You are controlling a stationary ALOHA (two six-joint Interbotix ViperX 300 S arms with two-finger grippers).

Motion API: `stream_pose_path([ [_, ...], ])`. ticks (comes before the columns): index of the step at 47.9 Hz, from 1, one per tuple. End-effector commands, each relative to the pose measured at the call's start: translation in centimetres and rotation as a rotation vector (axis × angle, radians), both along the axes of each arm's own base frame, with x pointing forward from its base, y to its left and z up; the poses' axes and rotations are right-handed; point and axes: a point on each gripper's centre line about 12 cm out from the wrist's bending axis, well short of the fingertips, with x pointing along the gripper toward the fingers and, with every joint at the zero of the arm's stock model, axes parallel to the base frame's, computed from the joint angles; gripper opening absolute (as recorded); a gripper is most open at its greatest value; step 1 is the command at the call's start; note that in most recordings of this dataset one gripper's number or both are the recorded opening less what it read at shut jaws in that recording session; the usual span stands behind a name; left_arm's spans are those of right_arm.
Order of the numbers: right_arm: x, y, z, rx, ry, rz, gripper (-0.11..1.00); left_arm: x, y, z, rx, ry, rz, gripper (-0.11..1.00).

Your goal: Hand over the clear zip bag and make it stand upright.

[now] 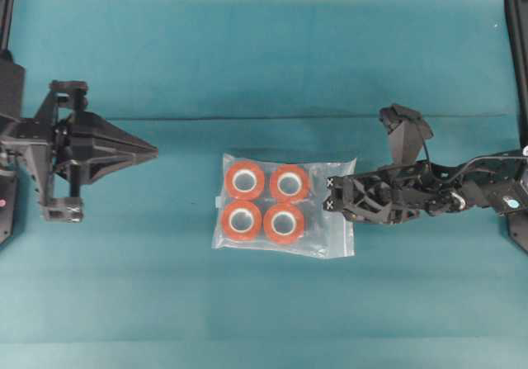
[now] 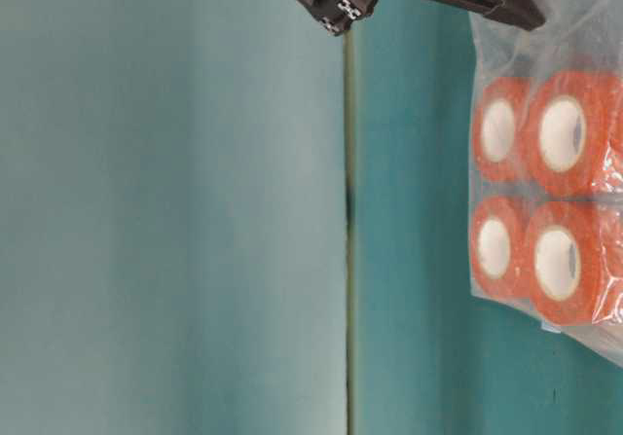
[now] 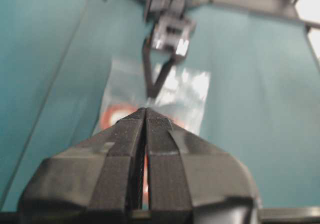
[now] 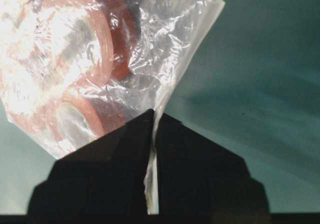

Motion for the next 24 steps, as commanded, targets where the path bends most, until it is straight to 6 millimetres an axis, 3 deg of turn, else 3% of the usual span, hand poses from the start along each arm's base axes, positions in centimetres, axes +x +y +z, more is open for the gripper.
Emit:
stream_pose_path([
  [1, 0.4, 0.0, 0.8, -0.005, -0.024, 0.012, 0.03, 0.7, -0.5, 0.0, 0.069, 0.036, -0.036, -0.01],
  [11, 0.2, 0.0, 0.8, -0.019, -0.014, 0.037, 0.03, 0.8, -0.5, -1.1, 0.317, 0.096, -0.098, -0.01],
  [24, 0.0, 0.1, 0.8, -0.023, -0.012, 0.043, 0.03, 1.3, -0.1, 0.2, 0.293, 0.007, -0.063, -0.01],
])
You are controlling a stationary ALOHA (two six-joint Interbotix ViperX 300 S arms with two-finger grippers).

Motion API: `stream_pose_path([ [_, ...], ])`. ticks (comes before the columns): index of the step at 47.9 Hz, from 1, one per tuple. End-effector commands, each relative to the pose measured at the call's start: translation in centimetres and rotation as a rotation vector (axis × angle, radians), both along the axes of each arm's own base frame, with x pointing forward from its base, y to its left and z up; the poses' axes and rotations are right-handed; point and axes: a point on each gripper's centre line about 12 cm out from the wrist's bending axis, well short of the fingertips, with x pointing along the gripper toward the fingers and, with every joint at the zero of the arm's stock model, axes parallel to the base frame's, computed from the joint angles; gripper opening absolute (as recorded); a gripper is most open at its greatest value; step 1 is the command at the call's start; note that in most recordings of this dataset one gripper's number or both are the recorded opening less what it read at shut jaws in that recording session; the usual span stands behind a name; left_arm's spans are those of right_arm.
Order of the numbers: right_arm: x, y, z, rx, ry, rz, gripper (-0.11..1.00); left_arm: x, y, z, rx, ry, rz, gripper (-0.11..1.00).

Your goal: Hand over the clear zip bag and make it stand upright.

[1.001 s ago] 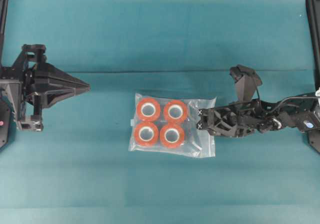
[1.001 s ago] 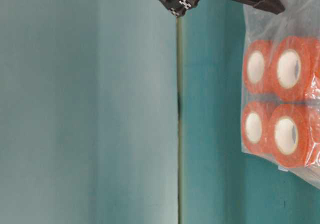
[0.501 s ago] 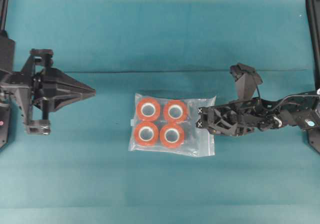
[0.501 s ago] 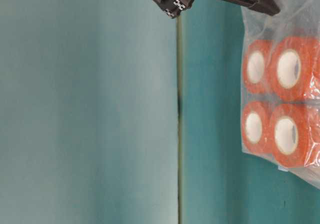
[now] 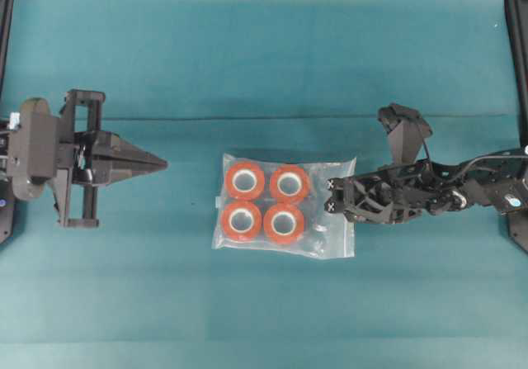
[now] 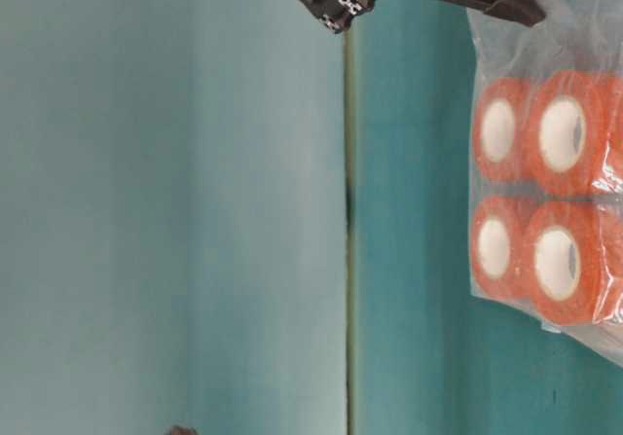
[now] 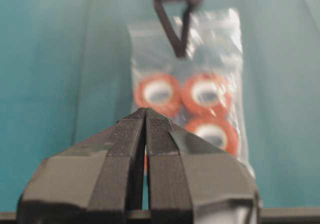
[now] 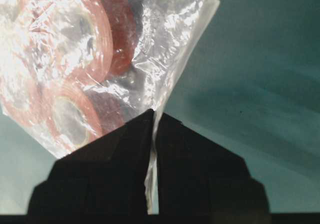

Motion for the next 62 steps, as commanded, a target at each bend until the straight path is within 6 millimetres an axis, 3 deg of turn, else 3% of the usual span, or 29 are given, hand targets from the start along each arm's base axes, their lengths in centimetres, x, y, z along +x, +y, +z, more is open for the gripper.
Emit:
stream_pose_path([
  [1, 0.2, 0.1, 0.6, -0.011, -0.021, 0.013, 0.03, 0.4, 0.0, 1.2, -0.006, -0.049, -0.001, -0.01],
  [23, 0.1, 0.1, 1.7, -0.025, -0.055, 0.033, 0.03, 1.2, 0.1, 0.9, -0.103, -0.082, 0.023, -0.01],
  [36, -0.3, 0.7, 4.6, 0.023, 0.023, 0.223, 0.03, 1.3, 0.5, 0.7, -0.161, -0.067, 0.048, -0.01],
  [51, 1.2, -1.8, 9.5, -0.059, 0.133, 0.399, 0.03, 1.6, 1.1, 0.9, -0.316, -0.081, 0.104, -0.01],
  [62, 2.5, -2.6, 11.1, -0.077, 0.127, 0.418, 0.03, 1.6, 1.1, 0.8, -0.346, -0.075, 0.110, -0.01],
])
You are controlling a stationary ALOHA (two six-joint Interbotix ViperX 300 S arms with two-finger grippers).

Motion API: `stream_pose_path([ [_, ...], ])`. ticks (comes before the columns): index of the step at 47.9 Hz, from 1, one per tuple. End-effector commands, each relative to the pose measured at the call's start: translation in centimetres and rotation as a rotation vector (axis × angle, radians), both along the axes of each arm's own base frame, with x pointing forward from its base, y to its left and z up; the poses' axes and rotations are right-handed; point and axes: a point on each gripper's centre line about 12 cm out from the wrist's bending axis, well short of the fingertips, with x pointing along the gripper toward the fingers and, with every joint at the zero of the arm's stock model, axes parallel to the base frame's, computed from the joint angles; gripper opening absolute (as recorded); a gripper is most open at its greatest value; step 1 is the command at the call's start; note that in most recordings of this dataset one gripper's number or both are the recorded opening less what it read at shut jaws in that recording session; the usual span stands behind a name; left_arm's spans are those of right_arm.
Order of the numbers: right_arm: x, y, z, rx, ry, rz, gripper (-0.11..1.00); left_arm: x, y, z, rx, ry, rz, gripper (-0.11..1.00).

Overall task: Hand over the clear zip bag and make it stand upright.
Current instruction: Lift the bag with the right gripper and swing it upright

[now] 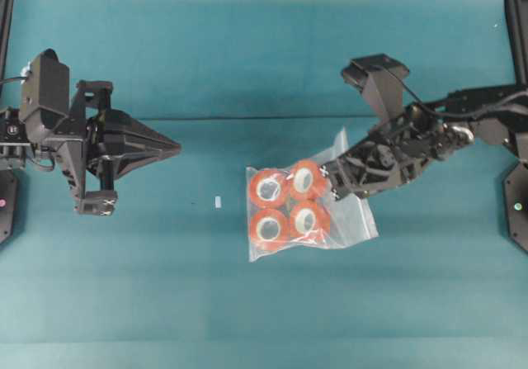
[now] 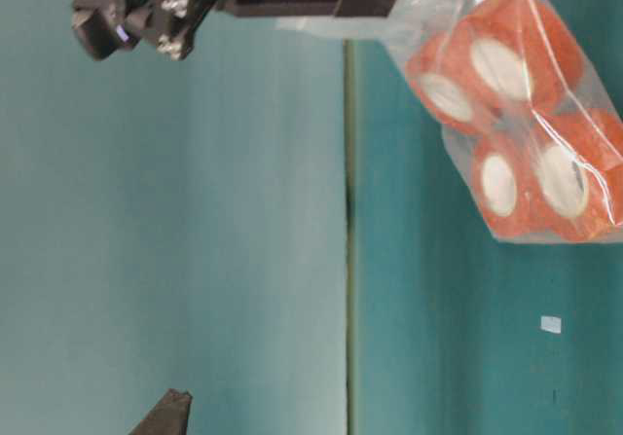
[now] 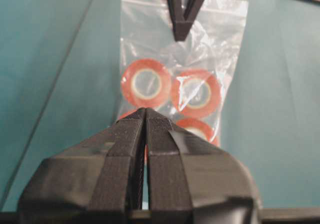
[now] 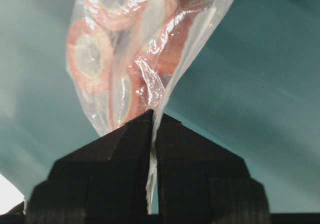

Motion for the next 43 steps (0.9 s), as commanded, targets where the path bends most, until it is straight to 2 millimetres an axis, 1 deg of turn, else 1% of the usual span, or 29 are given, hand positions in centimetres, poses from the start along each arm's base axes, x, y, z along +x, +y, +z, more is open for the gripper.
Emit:
stream_pose_path([
  [1, 1.0, -0.2, 1.9, -0.022, -0.047, 0.028, 0.03, 0.3, 0.0, 0.9, 0.002, -0.031, -0.002, -0.01],
  [6, 1.6, -0.4, 3.2, -0.040, -0.052, 0.080, 0.03, 0.4, -0.1, 0.9, 0.002, -0.029, -0.004, -0.01],
  [14, 2.3, -1.4, 5.3, -0.060, -0.018, 0.169, 0.03, 0.7, 0.0, 1.5, -0.003, -0.043, -0.001, -0.01],
  [19, 3.1, -1.9, 6.2, -0.074, -0.002, 0.227, 0.03, 1.0, 0.0, 1.7, -0.001, -0.045, -0.001, -0.01],
  [27, 4.8, -2.4, 7.5, -0.095, 0.009, 0.311, 0.03, 1.2, 0.0, 1.4, 0.003, -0.034, -0.002, -0.01],
  [33, 5.9, -2.7, 8.3, -0.110, 0.030, 0.399, 0.03, 1.2, 0.1, 1.7, 0.007, -0.046, -0.003, -0.01],
  [36, 6.3, -2.8, 8.8, -0.119, 0.032, 0.434, 0.03, 1.2, 0.1, 1.6, 0.006, -0.040, -0.003, 0.04],
  [38, 6.5, -2.8, 9.2, -0.122, 0.032, 0.451, 0.03, 1.2, 0.0, 1.6, 0.008, -0.039, -0.003, 0.11],
  [40, 6.6, -2.8, 9.5, -0.127, 0.034, 0.474, 0.03, 1.2, 0.0, 1.6, 0.009, -0.039, -0.003, 0.20],
  [43, 6.7, -2.8, 9.9, -0.132, 0.042, 0.514, 0.03, 1.1, 0.1, 1.5, 0.018, -0.037, -0.003, 0.38],
])
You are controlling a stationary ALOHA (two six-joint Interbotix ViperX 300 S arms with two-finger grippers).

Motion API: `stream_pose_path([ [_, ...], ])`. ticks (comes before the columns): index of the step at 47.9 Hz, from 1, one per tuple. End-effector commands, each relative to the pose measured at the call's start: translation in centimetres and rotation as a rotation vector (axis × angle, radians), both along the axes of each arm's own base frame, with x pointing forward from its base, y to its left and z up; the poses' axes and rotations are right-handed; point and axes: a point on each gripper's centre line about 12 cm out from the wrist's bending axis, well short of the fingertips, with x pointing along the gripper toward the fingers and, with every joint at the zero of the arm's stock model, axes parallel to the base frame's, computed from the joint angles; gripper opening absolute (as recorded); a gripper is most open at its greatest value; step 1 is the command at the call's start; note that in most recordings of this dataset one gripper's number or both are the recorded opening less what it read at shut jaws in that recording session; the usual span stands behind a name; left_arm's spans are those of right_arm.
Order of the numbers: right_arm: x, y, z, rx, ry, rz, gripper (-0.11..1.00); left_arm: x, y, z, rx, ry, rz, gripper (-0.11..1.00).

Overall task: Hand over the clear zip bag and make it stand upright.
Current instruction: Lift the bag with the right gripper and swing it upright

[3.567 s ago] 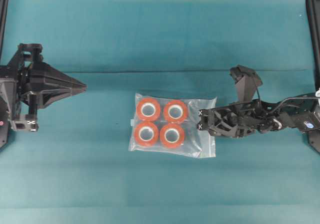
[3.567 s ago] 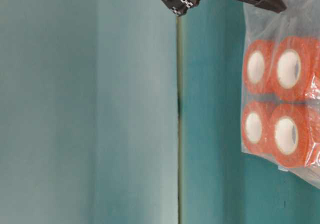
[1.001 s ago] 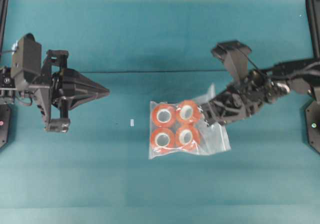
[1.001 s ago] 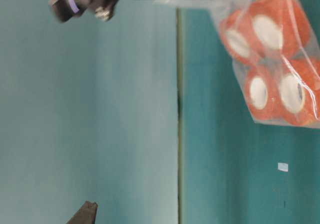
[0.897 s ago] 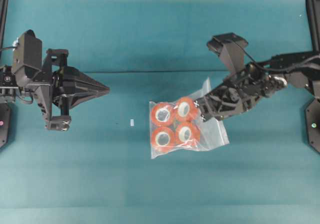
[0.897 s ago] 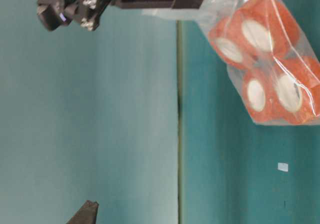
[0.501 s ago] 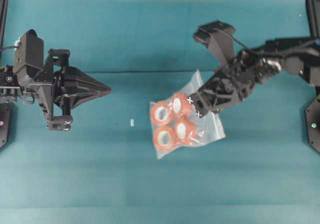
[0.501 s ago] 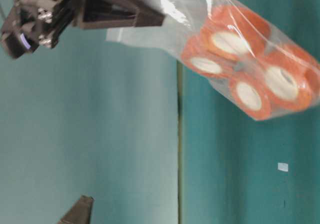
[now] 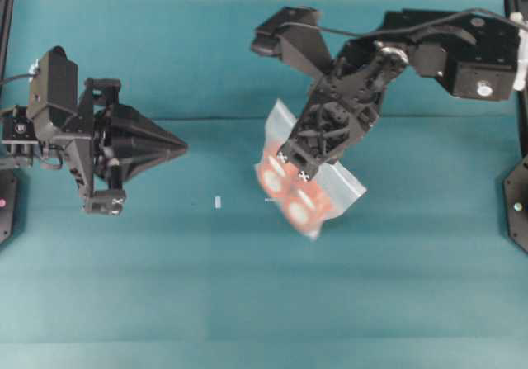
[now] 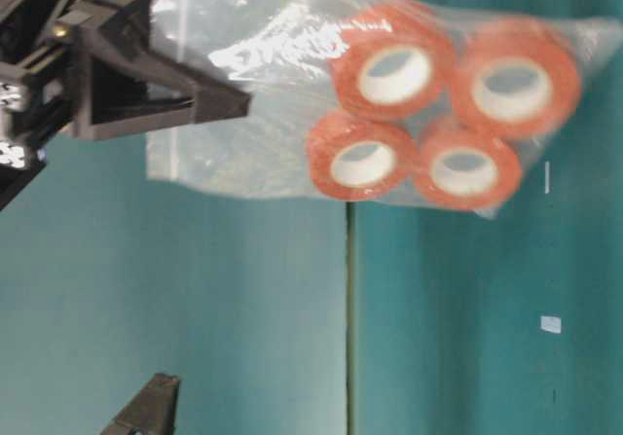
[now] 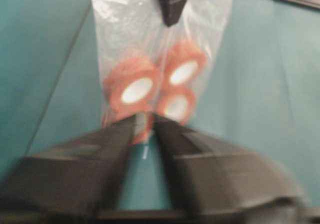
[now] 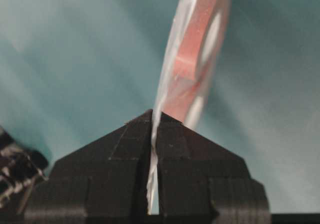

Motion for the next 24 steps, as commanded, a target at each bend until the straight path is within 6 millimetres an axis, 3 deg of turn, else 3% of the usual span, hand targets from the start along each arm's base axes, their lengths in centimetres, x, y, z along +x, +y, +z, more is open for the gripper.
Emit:
stream_pose_path([
  [1, 0.3, -0.1, 2.0, -0.016, -0.026, 0.064, 0.03, 0.2, 0.1, 0.7, 0.013, -0.019, -0.001, 0.44],
  [9, 0.2, 0.4, 2.6, -0.043, -0.003, 0.229, 0.03, 0.1, 0.0, -0.5, 0.092, 0.086, -0.023, 0.91],
  [16, 0.3, 0.9, 2.4, -0.084, -0.024, 0.386, 0.03, -0.1, -0.2, -1.5, 0.145, 0.177, -0.050, 0.89],
  [24, 0.3, 0.8, 2.3, -0.114, -0.034, 0.440, 0.03, -0.5, -0.1, -2.2, 0.164, 0.238, -0.059, 0.90],
])
